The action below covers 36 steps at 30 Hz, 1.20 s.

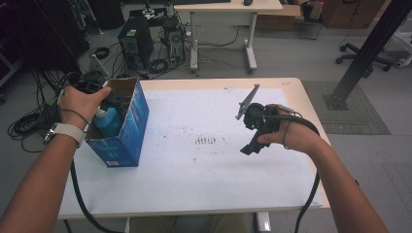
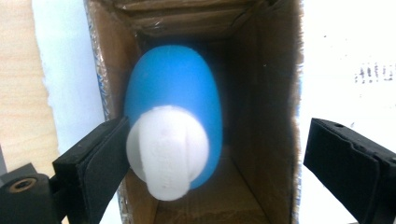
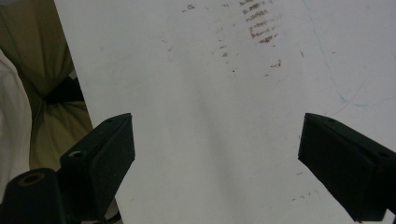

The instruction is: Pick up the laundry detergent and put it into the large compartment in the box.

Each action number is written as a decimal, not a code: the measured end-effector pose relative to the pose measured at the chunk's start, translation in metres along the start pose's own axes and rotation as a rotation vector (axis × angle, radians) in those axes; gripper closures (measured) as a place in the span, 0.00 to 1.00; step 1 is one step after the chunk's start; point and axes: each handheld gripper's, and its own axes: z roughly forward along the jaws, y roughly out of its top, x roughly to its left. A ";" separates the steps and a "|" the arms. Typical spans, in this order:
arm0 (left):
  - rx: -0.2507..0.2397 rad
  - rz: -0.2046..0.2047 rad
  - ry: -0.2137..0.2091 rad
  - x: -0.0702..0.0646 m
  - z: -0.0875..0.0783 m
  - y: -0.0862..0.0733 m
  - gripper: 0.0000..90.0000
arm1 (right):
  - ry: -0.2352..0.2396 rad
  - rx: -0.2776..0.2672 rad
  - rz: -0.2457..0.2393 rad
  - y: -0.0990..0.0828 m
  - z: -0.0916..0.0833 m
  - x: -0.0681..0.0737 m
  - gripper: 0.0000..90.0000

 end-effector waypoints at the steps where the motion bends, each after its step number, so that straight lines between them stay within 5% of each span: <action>1: -0.007 0.003 -0.003 -0.001 -0.002 0.000 0.09 | 0.000 0.001 0.001 0.000 0.000 0.000 0.12; 15: -0.053 0.039 -0.005 -0.006 -0.035 0.003 0.09 | -0.008 -0.001 -0.002 -0.002 -0.004 0.002 0.12; 24: -0.108 0.127 0.009 -0.022 -0.061 0.004 0.08 | -0.015 -0.004 -0.002 -0.002 -0.007 0.003 0.12; 36: -0.069 0.108 0.019 -0.048 -0.089 0.014 0.08 | -0.016 -0.002 -0.006 0.002 -0.008 0.004 0.12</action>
